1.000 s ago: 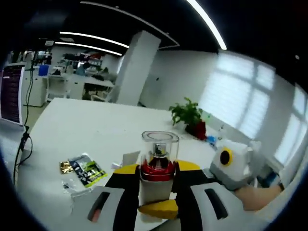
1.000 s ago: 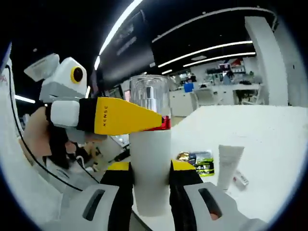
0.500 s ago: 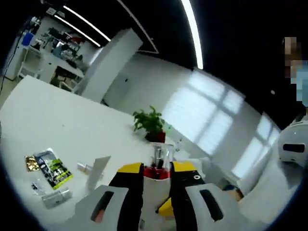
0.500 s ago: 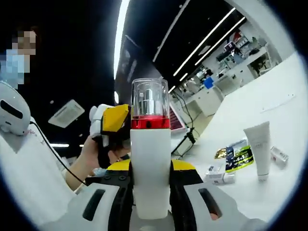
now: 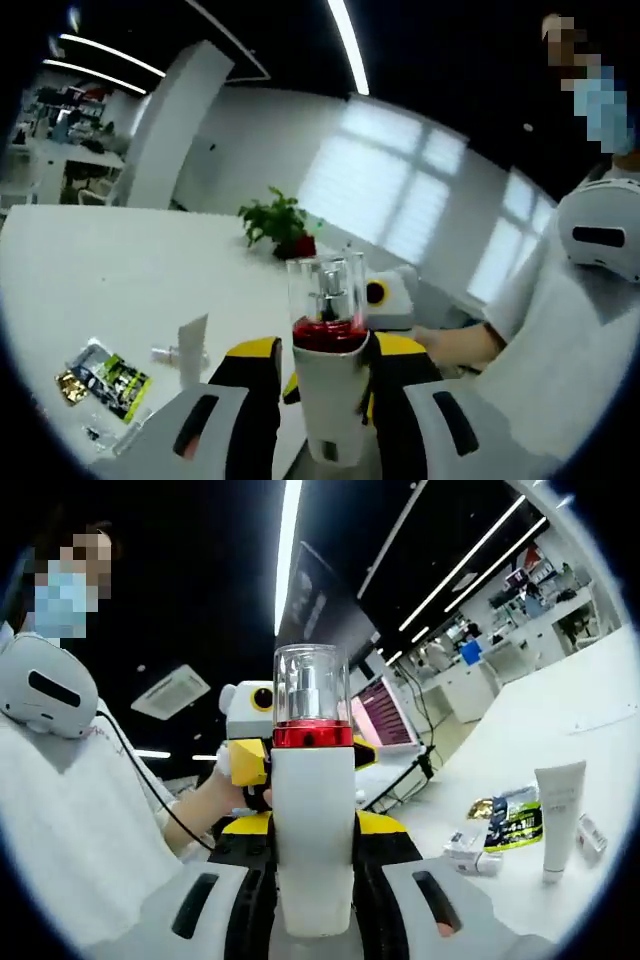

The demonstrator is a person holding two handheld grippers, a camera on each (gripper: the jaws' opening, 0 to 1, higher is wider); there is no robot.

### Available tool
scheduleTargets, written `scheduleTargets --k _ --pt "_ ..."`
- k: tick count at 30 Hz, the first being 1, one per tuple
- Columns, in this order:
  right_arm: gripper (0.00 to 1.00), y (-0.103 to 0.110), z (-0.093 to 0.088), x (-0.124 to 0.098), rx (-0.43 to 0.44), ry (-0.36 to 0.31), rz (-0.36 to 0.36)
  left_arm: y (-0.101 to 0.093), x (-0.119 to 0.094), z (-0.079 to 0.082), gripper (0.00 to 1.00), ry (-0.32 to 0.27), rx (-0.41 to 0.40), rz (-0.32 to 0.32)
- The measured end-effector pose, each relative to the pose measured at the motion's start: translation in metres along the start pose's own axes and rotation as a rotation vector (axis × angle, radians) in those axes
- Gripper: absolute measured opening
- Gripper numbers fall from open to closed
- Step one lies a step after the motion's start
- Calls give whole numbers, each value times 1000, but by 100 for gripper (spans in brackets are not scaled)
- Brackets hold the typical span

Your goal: Arrange the skincare products in the storage area until every visible bottle or jar stands upright without overlapping.

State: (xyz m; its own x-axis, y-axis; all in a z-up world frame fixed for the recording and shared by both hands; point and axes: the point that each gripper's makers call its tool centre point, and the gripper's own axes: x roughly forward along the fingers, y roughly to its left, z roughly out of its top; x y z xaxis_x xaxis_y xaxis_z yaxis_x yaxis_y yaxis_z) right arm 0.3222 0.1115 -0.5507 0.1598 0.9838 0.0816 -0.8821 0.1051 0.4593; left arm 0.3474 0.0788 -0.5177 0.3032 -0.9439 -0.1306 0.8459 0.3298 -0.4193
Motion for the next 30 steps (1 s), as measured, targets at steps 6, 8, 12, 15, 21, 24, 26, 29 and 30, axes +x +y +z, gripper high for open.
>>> scheduleTargets --k 6,8,12,15,21,24,26,29,30 --pt "28 -8 -13 -2 -118 90 4 0 -1 -11 25 57 100 45" --pt "28 -14 -24 -3 -181 154 -10 2 1 -21 25 88 167 78" --pt "28 -23 -47 -4 -273 273 -12 5 3 -43 25 136 201 84" --pt "28 -29 -64 -4 -328 345 -9 10 2 -57 25 178 249 73" --pt "28 -42 -83 -2 -403 410 -23 21 4 -77 25 209 285 67" --pt "28 -50 -91 -1 -411 428 -22 27 5 -86 25 227 292 66" --pt "28 -58 -100 -1 -424 457 -28 34 6 -94 25 245 290 68" --pt "28 -69 -113 -2 -443 502 -35 44 8 -107 25 279 297 69" --pt "28 -74 -117 -2 -438 510 -42 48 10 -112 25 290 298 71"
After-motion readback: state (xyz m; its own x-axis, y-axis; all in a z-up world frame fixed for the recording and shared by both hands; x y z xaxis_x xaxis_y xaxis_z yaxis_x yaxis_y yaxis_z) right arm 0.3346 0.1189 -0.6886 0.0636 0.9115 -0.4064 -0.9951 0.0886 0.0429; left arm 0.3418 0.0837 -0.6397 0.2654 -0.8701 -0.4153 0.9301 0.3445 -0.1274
